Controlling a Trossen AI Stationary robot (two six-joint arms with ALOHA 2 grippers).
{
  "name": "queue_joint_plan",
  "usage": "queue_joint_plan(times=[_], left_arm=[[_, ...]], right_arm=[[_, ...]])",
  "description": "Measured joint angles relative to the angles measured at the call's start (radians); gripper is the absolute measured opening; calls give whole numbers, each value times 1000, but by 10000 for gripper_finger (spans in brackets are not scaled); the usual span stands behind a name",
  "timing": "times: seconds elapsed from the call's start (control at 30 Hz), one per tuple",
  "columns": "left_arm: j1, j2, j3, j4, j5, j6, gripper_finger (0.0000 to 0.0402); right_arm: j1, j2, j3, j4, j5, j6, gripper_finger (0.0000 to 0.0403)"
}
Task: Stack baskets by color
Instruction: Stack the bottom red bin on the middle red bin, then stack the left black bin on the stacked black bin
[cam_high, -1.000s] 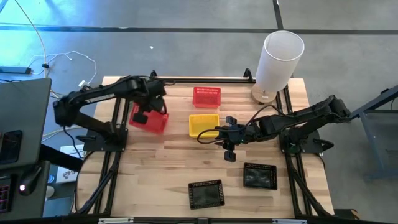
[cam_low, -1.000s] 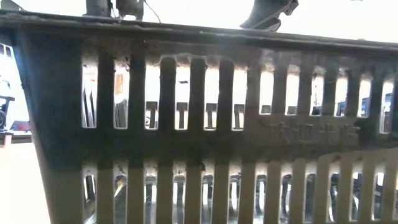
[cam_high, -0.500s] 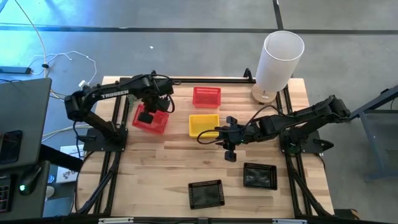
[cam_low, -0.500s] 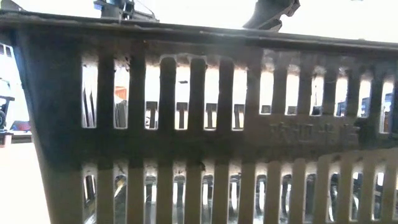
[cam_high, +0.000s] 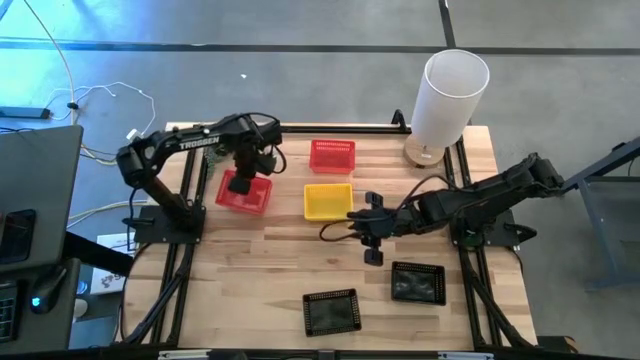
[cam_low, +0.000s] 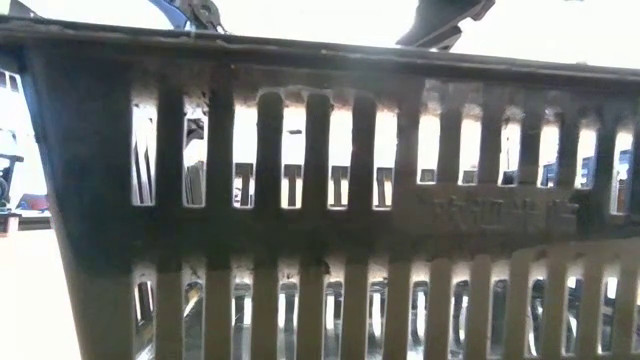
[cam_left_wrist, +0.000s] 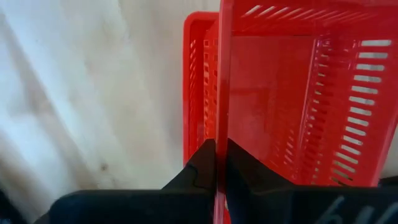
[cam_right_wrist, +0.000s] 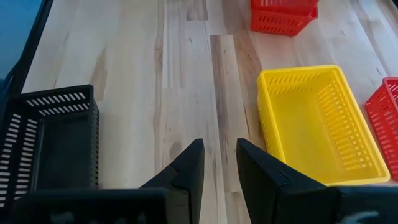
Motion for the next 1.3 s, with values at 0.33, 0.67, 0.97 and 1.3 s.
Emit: queue_joint_plan(times=[0.33, 0.67, 0.97, 1.3], left_arm=[[41, 55, 0, 30, 65, -36, 1], [40, 62, 0, 59, 66, -117, 53], [40, 61, 0, 57, 65, -131, 96], [39, 59, 86, 39, 62, -193, 91]], right_arm=[[22, 0, 0, 0, 1, 3, 83], [21, 0, 0, 0, -2, 3, 83], [21, 0, 0, 0, -2, 3, 83], [21, 0, 0, 20, 1, 3, 83]])
